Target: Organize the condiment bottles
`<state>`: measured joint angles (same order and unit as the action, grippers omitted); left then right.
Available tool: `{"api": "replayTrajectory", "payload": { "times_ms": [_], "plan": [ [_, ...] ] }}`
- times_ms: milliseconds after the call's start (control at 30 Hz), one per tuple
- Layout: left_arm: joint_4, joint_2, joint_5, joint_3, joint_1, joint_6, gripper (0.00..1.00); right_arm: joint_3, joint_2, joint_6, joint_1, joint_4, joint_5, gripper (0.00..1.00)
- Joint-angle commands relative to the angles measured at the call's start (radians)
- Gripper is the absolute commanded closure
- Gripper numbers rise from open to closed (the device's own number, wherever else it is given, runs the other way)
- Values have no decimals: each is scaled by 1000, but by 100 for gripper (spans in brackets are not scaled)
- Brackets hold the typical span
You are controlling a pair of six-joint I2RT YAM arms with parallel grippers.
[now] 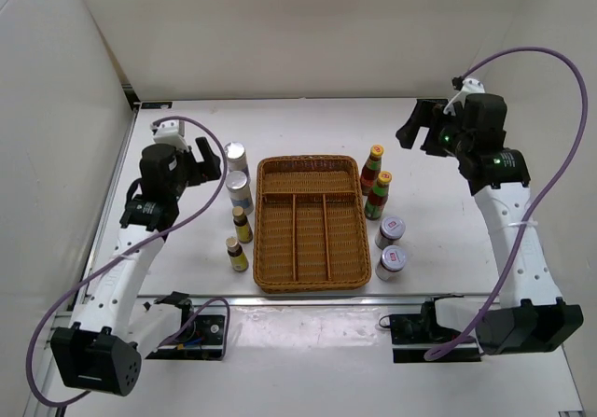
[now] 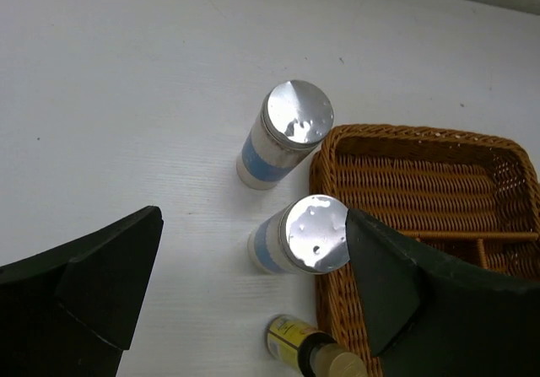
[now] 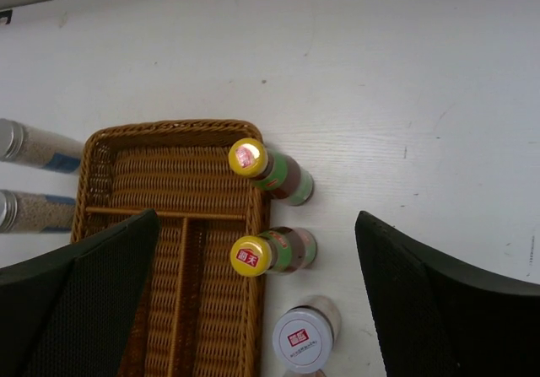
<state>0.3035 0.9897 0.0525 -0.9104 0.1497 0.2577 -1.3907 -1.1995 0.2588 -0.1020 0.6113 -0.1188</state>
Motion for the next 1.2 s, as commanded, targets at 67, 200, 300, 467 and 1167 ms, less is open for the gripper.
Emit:
{"api": "replayTrajectory", "payload": {
  "times_ms": [67,200,300,467,1167],
  "plan": [
    [-73,-48,-22,83,63,-30,0,-82,-41,-59,-5,15,65,0],
    [-64,-120,79,116,148,-64,0,-125,-121,-64,-5,1,-22,0],
    [-37,-154,144,142,159,-22,0,-250,-251,-39,-5,65,-13,0],
    [-9,-141,282,120,159,-12,0,-421,-439,-79,-73,200,105,0],
    [-18,-114,375,130,159,-12,0,-346,-617,-102,-188,216,245,44]
  ]
}}
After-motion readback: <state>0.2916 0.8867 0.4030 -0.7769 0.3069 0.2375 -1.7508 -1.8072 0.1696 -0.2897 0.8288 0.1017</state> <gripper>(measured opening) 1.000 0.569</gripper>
